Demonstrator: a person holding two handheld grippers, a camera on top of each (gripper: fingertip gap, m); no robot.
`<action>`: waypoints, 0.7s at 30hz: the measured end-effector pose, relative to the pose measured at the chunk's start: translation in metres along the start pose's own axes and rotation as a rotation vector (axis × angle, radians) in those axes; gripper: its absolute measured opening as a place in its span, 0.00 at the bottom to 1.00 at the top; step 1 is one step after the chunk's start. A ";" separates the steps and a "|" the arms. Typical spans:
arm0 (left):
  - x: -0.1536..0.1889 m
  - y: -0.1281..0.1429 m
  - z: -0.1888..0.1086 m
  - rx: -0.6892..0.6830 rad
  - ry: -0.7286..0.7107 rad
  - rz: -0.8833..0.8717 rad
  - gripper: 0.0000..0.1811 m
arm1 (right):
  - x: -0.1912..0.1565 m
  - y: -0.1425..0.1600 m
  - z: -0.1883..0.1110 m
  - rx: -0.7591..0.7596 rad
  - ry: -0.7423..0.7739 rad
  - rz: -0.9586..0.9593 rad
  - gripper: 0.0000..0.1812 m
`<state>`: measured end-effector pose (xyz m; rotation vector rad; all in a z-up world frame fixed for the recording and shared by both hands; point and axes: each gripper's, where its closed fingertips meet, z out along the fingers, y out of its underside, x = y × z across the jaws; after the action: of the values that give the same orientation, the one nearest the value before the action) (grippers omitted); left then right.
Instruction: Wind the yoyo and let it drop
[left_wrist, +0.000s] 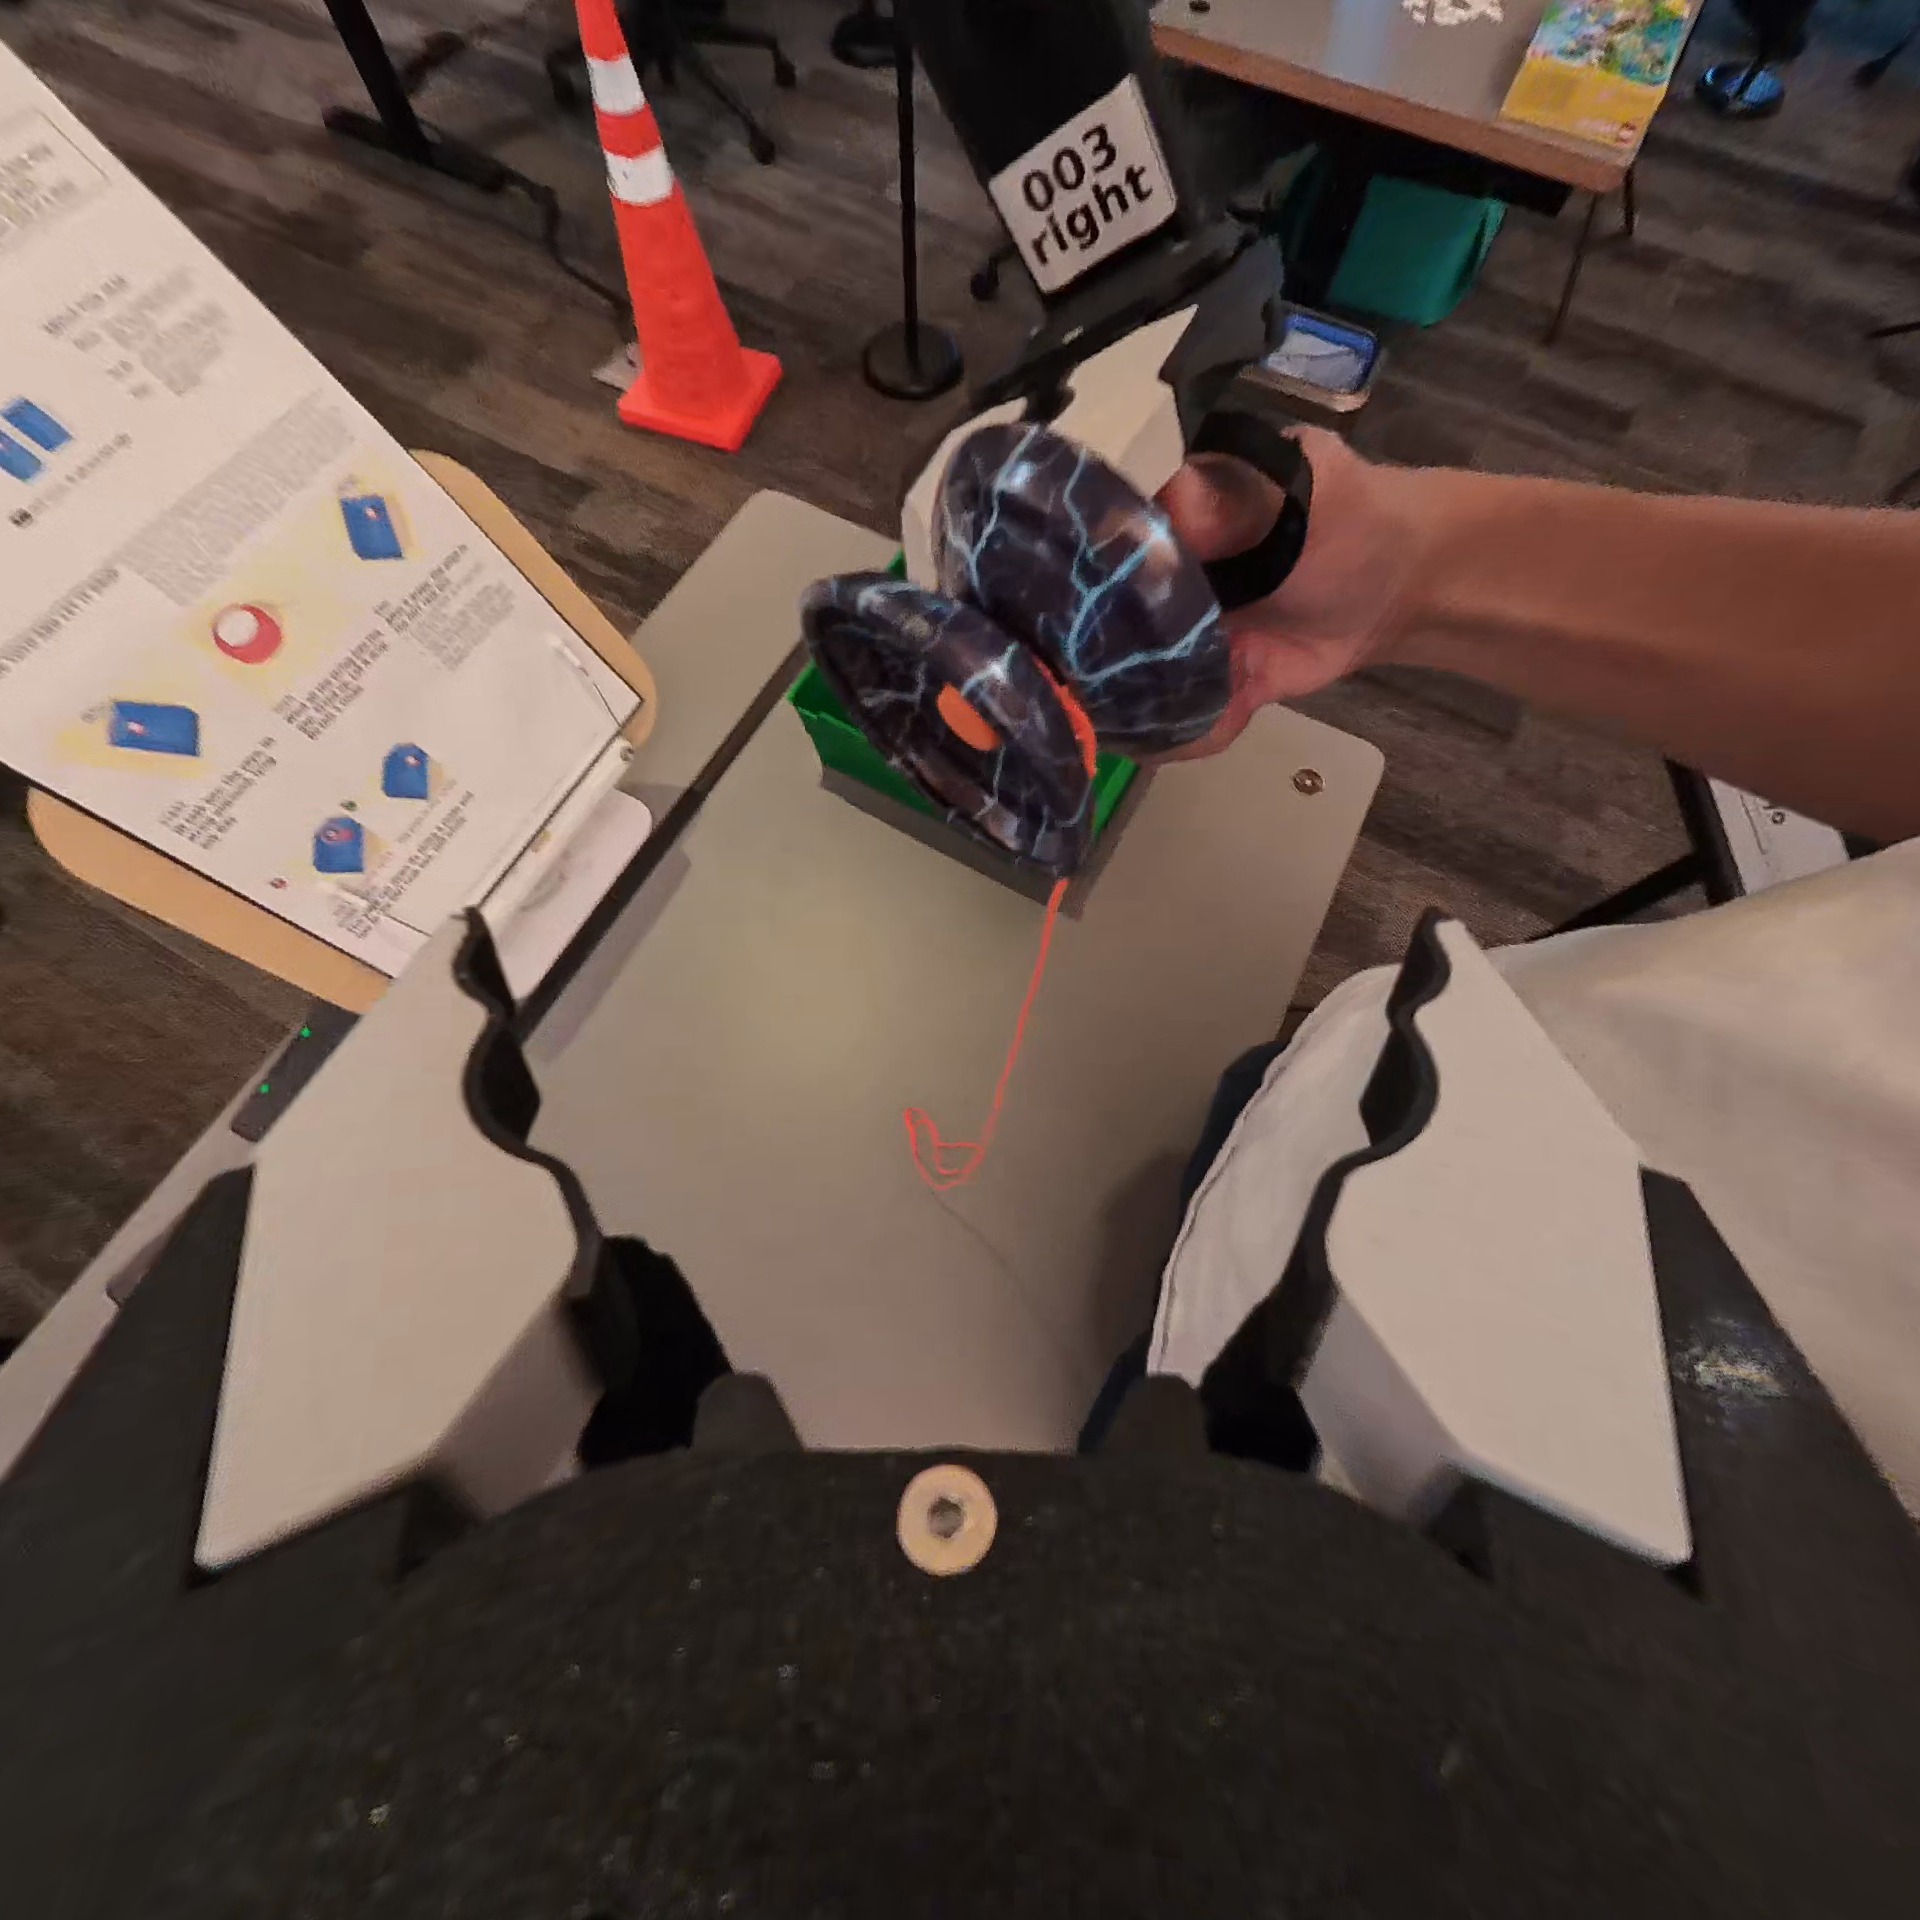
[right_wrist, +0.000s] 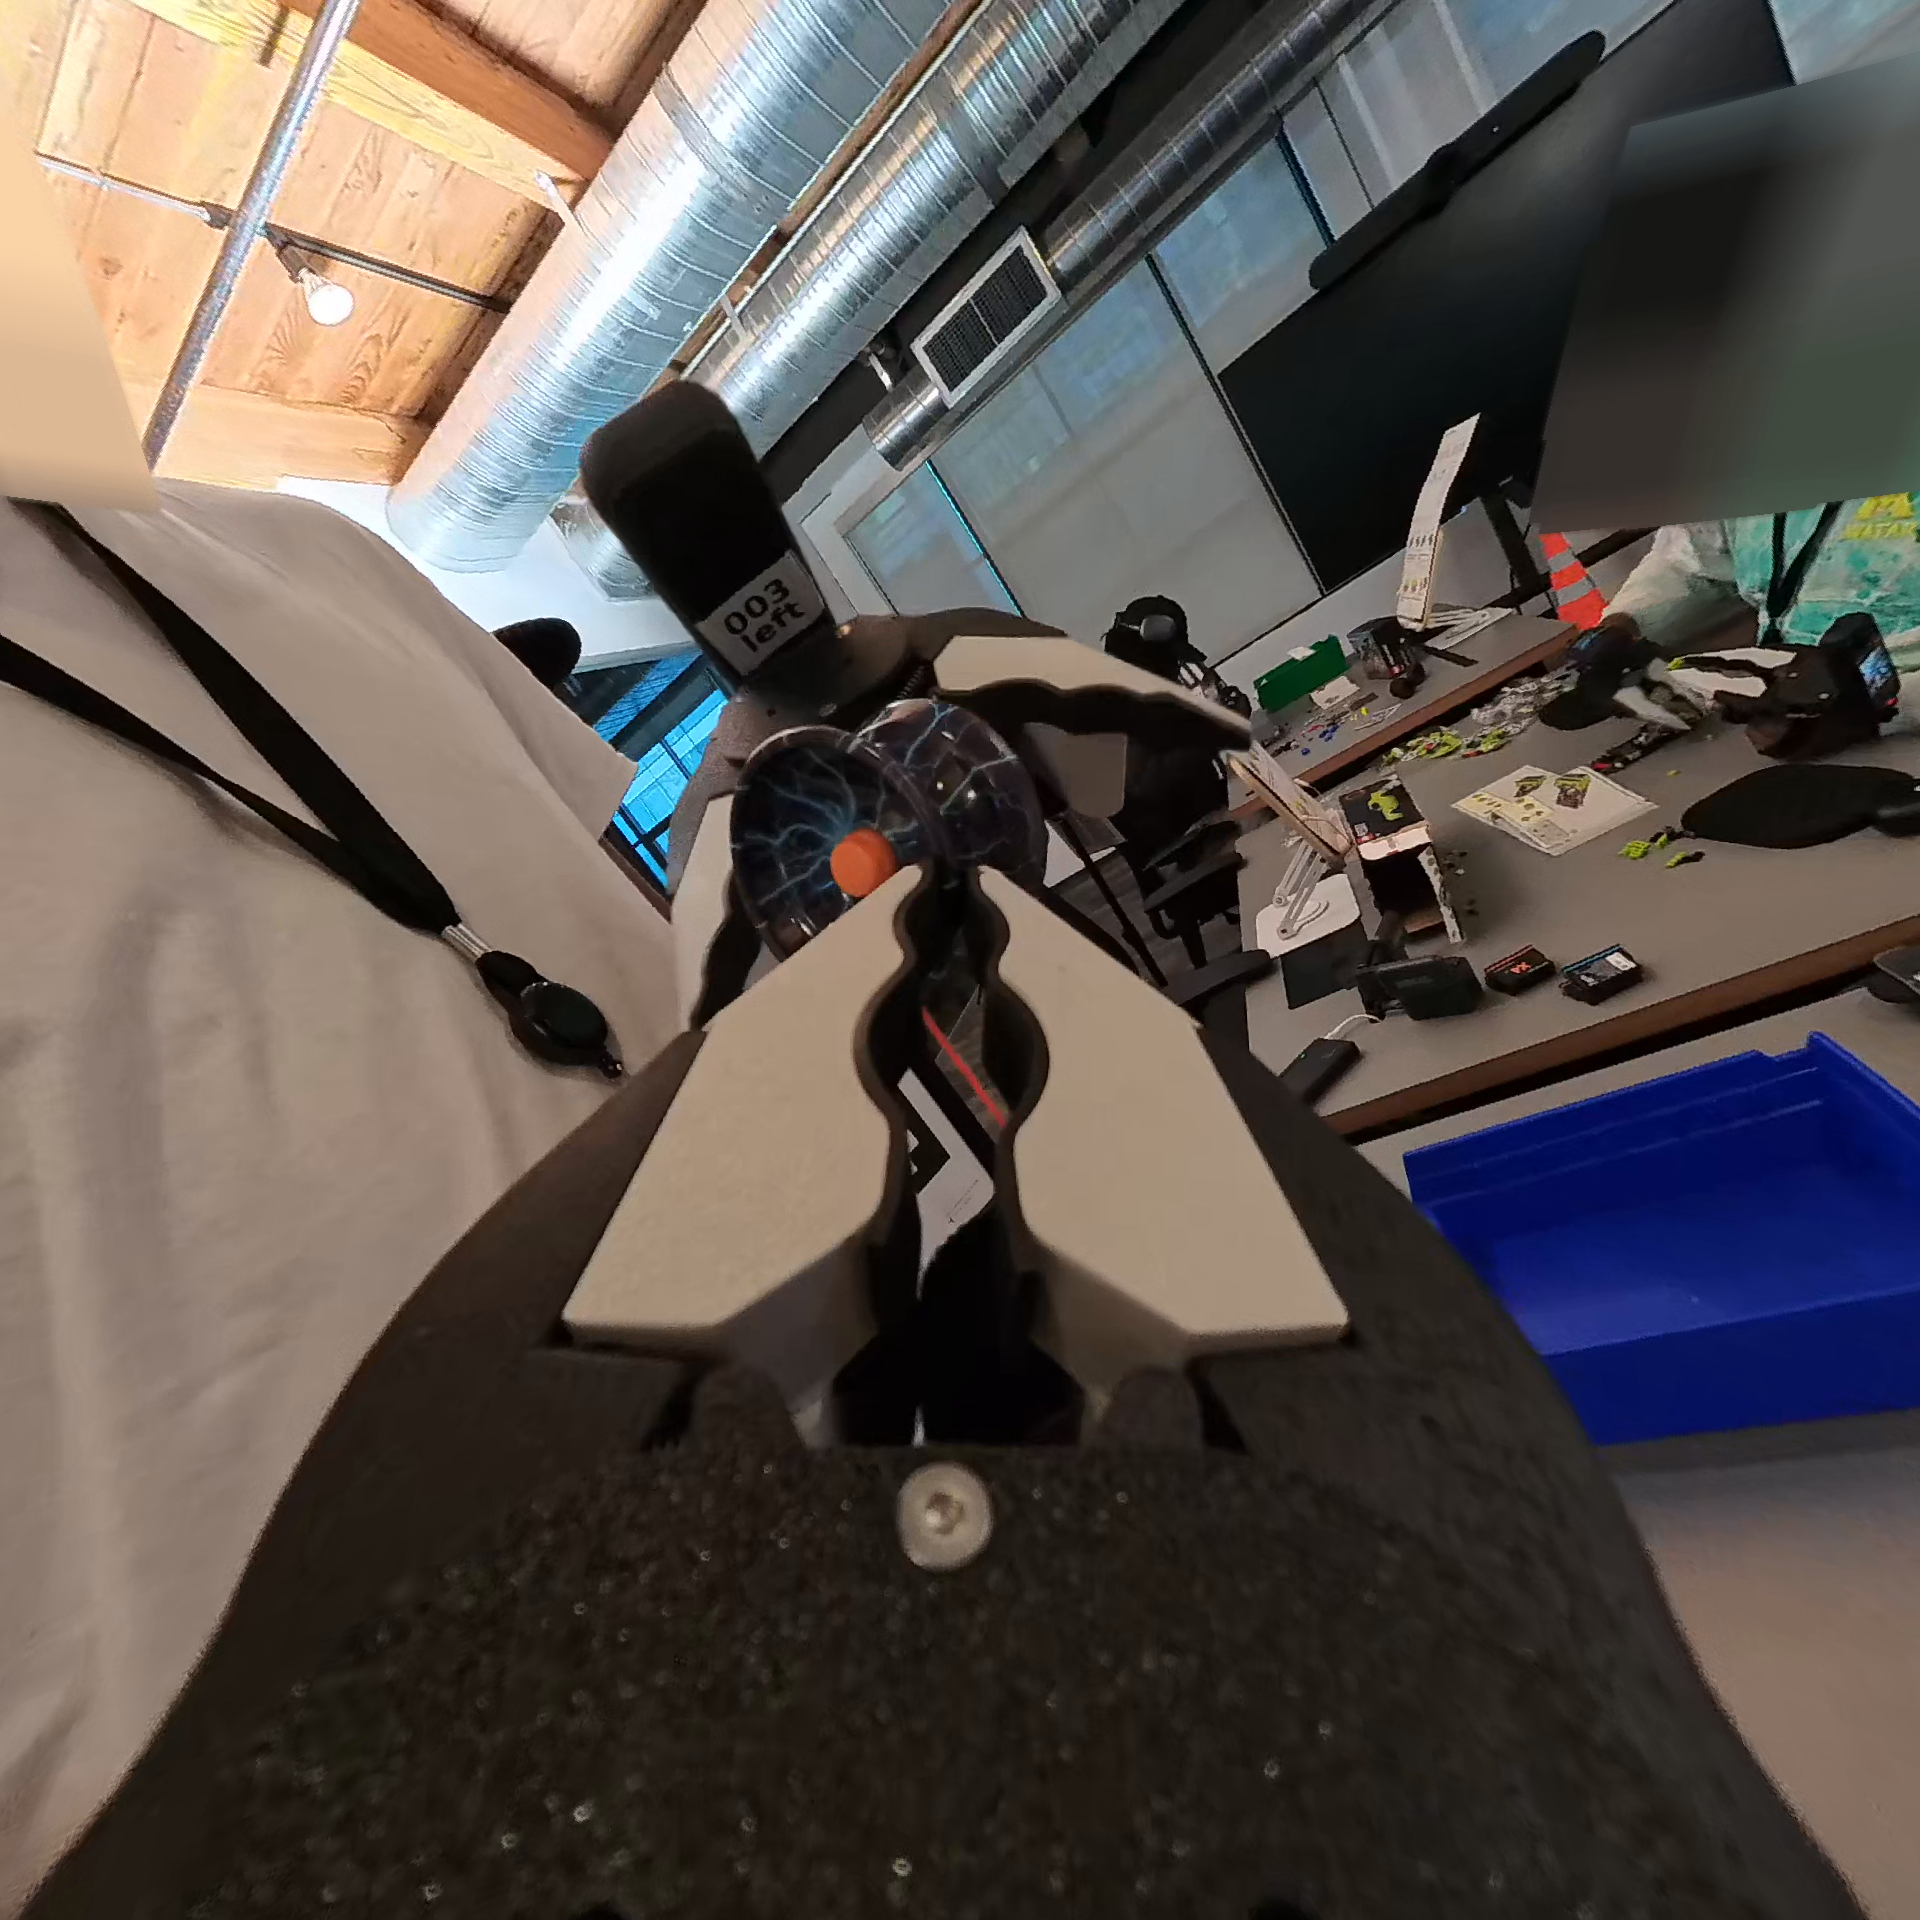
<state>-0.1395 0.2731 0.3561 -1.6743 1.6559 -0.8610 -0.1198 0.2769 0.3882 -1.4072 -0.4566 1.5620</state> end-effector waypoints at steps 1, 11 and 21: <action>0.000 -0.003 0.000 0.018 -0.013 0.004 0.87 | 0.000 0.000 0.001 0.001 0.000 -0.004 0.01; -0.017 -0.011 0.005 0.106 -0.283 0.322 0.86 | 0.004 0.000 -0.003 0.019 -0.007 0.007 0.01; 0.010 0.027 0.031 -0.120 0.014 -0.066 0.87 | 0.023 0.006 -0.006 0.031 0.104 0.019 0.01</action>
<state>-0.1304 0.2623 0.3160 -1.8173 1.7001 -0.8206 -0.1137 0.2913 0.3691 -1.4653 -0.3565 1.4968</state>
